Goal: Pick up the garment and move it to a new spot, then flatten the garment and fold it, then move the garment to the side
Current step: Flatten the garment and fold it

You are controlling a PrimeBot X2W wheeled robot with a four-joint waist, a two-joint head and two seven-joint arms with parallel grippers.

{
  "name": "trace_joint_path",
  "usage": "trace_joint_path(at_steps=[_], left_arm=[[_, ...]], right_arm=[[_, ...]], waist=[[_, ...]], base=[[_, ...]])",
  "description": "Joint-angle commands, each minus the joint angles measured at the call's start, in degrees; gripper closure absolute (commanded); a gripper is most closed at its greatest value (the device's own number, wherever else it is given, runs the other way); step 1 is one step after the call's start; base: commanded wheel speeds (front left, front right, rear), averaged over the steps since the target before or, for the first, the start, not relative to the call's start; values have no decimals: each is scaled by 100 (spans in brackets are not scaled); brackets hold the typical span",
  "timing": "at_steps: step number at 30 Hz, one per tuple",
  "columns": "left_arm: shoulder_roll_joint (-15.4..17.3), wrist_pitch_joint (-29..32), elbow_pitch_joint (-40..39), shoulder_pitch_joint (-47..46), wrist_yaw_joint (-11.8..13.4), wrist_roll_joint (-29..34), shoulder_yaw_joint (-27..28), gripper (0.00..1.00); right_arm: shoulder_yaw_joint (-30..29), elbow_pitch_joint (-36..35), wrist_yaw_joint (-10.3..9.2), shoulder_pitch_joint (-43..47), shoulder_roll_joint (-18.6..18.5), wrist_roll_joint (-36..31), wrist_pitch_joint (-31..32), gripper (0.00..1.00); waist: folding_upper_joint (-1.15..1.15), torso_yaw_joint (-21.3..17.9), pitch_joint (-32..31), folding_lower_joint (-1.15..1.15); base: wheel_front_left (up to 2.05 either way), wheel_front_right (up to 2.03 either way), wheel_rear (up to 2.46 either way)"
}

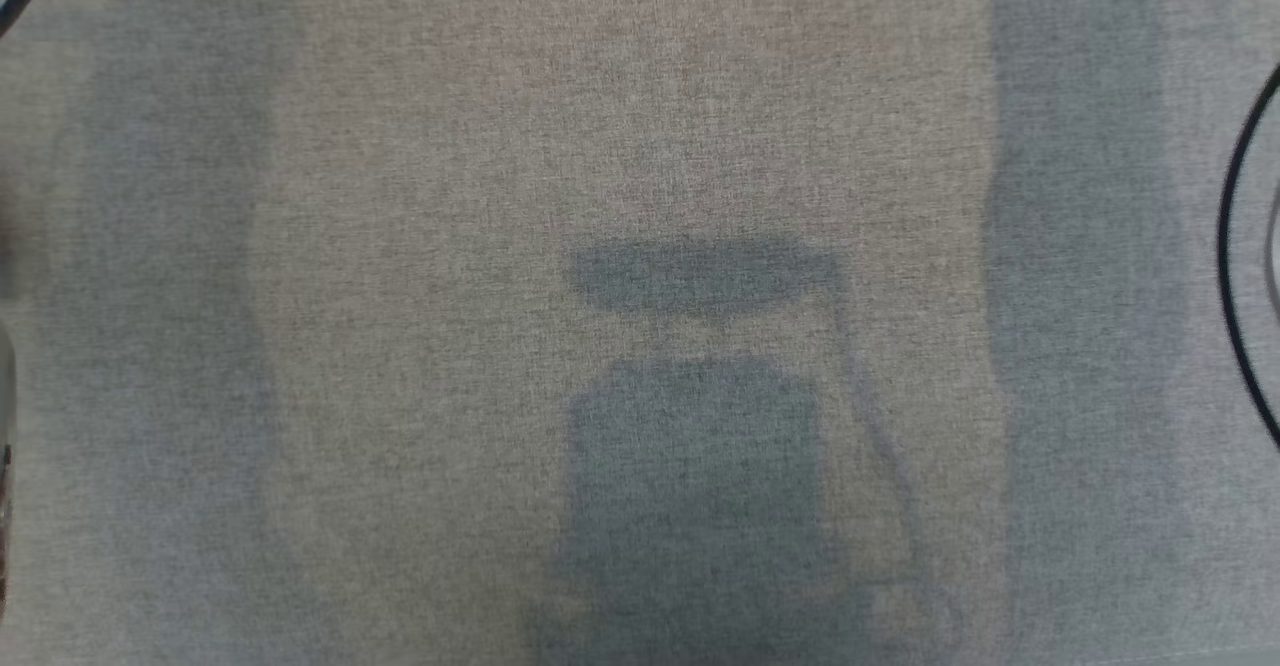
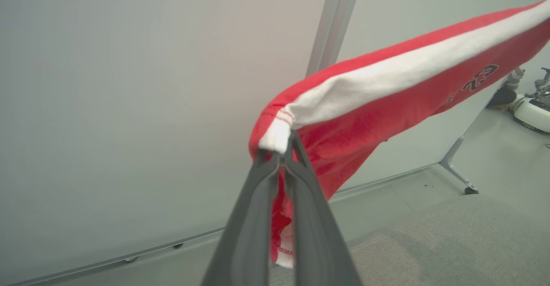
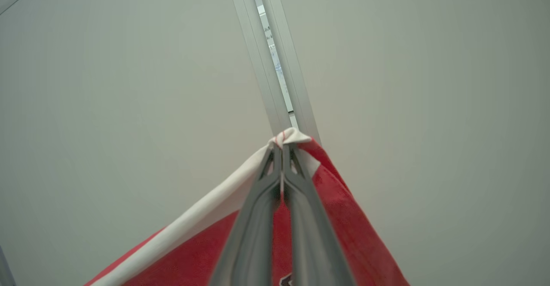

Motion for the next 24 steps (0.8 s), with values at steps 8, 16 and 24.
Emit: trace_joint_path(at_steps=[8,16,24], left_arm=[[662,-612,8,1099,-152,-468,-1086,100],[1732,-1473,-1234,2934,-152,-1265,-2153,100],[2234,-2508,-2195,5031,-16,-1549,-2420,100]], right_arm=[[865,-127,0,2010,-137,1181,-595,100],[1838,-1615,1,4820,-984,2109,-737,100],[2310,-2520,0,7180,-2014,2570,-695,100]], waist=[[40,-338,247,-1],[40,-545,-193,-1],[40,-503,-1114,-1]], base=[[0,0,0],[0,0,0],[0,0,0]])
